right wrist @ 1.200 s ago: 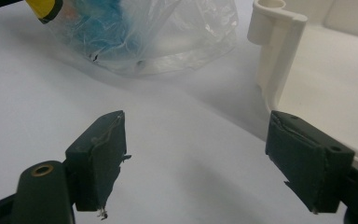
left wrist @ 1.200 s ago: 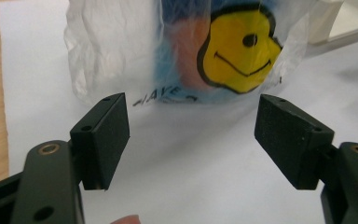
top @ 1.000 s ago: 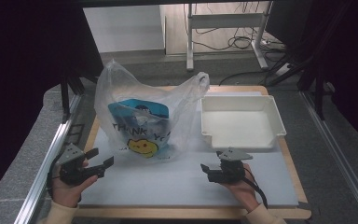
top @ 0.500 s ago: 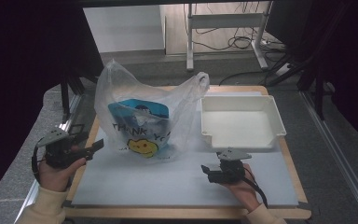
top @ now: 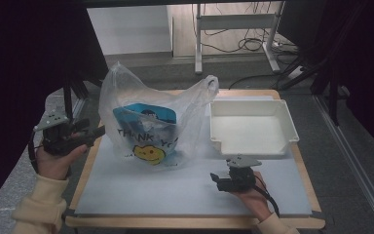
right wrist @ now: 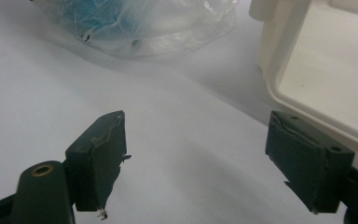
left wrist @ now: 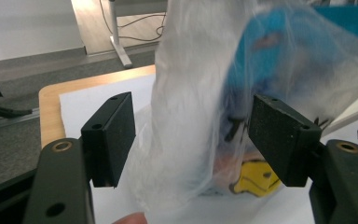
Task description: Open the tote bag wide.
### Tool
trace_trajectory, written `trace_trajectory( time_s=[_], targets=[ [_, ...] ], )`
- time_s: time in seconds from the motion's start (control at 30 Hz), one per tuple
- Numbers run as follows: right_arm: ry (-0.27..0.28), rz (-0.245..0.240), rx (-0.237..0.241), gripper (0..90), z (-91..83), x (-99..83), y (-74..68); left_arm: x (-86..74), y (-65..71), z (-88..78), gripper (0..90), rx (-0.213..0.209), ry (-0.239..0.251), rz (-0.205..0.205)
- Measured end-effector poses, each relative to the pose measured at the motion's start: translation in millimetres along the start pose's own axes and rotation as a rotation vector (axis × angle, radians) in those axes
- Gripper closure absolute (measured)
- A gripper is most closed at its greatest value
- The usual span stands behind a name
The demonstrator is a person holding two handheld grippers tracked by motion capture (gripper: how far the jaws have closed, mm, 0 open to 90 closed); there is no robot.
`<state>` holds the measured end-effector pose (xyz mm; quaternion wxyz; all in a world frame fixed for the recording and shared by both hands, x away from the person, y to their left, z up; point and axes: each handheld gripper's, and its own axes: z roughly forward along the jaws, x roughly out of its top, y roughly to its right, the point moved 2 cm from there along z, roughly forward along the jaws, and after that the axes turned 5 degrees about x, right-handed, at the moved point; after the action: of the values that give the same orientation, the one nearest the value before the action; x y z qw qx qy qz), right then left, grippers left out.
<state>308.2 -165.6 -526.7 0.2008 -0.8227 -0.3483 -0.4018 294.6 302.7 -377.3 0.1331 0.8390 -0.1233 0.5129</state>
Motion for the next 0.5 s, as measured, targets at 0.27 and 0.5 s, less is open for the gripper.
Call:
trace_trajectory(
  time_s=[0.27, 0.5],
  targets=[
    [-0.011, 0.005, -0.01, 20.4, 1.2, -0.9, 1.4, 18.1, -4.5, 3.7, 33.4, -0.004, 0.015, -0.002],
    [-0.019, -0.001, -0.019, 20.4, 1.8, -1.3, 1.6, 31.9, -6.7, 10.9, 33.8, 0.004, 0.022, 0.016]
  ],
)
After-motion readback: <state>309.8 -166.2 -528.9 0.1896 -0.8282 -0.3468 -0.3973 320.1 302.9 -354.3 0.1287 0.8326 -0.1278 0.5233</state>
